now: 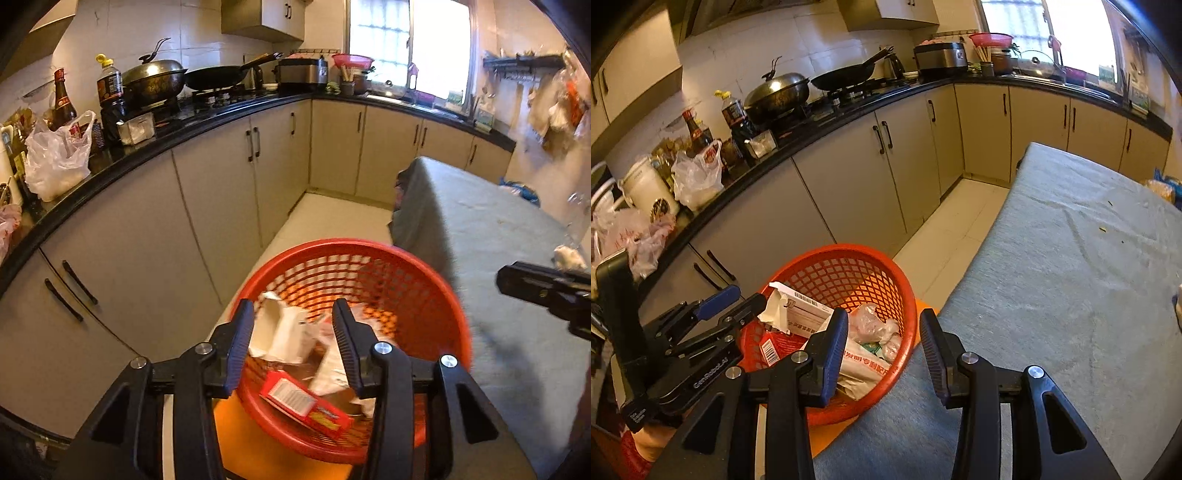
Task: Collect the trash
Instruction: 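Withdraw both open tools from the basket back over the table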
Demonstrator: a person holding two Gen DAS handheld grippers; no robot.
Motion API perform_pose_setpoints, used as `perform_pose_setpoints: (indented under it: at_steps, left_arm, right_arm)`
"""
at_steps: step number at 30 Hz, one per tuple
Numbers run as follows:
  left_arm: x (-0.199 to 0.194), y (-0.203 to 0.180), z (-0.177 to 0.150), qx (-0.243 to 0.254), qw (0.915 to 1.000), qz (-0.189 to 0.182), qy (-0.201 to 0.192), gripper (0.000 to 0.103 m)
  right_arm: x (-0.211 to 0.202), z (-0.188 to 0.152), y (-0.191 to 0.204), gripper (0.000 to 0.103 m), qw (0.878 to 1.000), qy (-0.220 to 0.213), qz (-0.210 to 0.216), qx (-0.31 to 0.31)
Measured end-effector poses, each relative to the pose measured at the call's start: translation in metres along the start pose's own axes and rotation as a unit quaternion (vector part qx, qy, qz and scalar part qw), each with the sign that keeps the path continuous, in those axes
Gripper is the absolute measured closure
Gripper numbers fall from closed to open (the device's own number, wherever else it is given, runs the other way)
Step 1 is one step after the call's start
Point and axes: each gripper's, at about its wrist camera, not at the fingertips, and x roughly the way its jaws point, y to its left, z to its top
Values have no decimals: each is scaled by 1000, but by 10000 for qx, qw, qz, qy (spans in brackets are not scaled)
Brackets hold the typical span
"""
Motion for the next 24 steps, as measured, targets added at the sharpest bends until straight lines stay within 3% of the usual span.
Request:
perform_pose_setpoints:
  at_steps: [14, 24]
  left_arm:
    - [-58, -75, 9, 351, 9968, -625, -359, 50]
    - [-91, -142, 8, 796, 9919, -872, -478, 49]
  right_arm:
    - [-59, -15, -48, 58, 9984, -328, 13, 471]
    - [-116, -41, -91, 53, 9940, -767, -454, 642]
